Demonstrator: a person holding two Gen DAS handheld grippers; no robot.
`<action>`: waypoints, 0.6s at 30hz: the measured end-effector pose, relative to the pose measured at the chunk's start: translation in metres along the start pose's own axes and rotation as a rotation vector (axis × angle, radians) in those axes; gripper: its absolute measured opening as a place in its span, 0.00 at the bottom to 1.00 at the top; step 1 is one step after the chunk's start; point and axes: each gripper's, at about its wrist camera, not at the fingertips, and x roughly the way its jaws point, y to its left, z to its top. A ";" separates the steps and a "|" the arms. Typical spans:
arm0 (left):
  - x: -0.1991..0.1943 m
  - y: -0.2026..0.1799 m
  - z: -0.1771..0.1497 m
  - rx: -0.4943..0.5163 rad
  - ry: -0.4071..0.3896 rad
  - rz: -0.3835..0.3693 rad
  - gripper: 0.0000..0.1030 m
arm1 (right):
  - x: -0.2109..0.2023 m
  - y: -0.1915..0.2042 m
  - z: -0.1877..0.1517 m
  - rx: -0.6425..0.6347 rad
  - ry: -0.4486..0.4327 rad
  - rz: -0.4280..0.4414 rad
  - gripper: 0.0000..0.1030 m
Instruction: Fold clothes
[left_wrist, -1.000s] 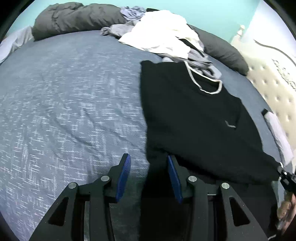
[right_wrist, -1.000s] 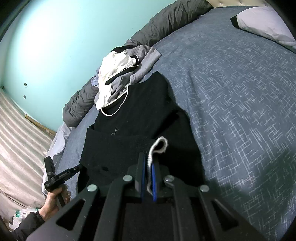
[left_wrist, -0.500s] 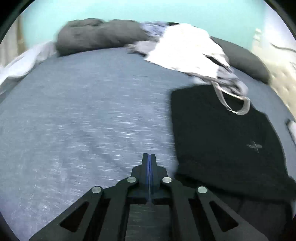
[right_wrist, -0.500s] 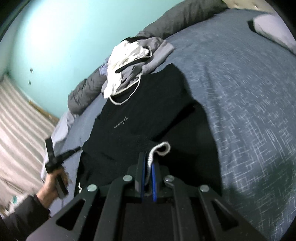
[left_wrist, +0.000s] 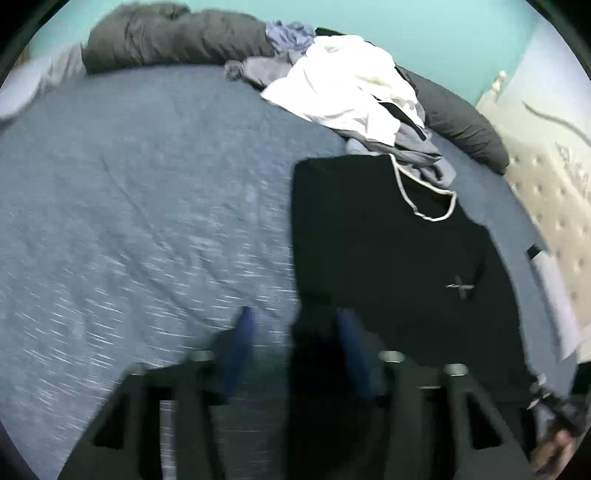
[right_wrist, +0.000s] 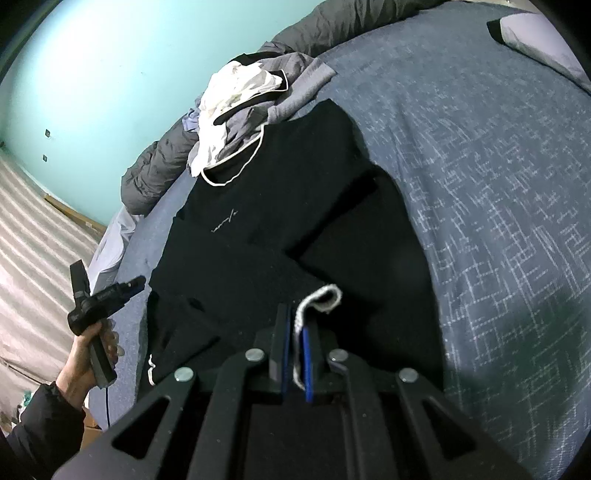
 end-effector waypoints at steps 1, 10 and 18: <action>0.004 -0.002 -0.001 -0.007 0.015 -0.012 0.54 | 0.001 0.000 0.000 0.001 0.003 0.002 0.05; 0.010 -0.004 -0.009 0.015 0.021 0.021 0.05 | 0.001 -0.003 -0.004 -0.005 0.046 -0.027 0.05; -0.001 -0.015 -0.009 0.069 0.013 0.077 0.08 | -0.002 -0.017 -0.009 0.076 0.086 -0.077 0.06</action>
